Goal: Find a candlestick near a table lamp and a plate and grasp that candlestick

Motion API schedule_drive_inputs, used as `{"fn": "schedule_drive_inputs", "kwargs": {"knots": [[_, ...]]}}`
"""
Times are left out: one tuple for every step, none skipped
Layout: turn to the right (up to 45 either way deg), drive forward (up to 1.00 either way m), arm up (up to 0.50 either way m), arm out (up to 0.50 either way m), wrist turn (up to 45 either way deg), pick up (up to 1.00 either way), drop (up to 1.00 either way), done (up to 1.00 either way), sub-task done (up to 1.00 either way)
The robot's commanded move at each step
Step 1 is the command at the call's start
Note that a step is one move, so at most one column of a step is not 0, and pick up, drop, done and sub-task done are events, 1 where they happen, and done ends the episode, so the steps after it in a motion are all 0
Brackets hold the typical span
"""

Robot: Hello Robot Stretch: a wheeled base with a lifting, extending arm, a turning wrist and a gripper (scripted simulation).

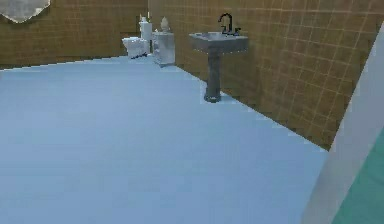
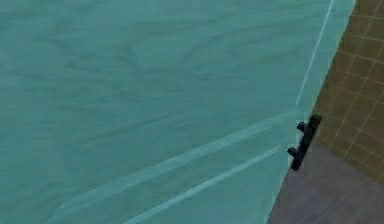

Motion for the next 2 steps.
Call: {"fn": "schedule_drive_inputs", "kwargs": {"knots": [[-27.0,0.0,0.0,0.0,0.0,0.0,0.0,0.0,0.0],[0.0,0.15,0.0,0.0,0.0,0.0,0.0,0.0,0.0]]}}
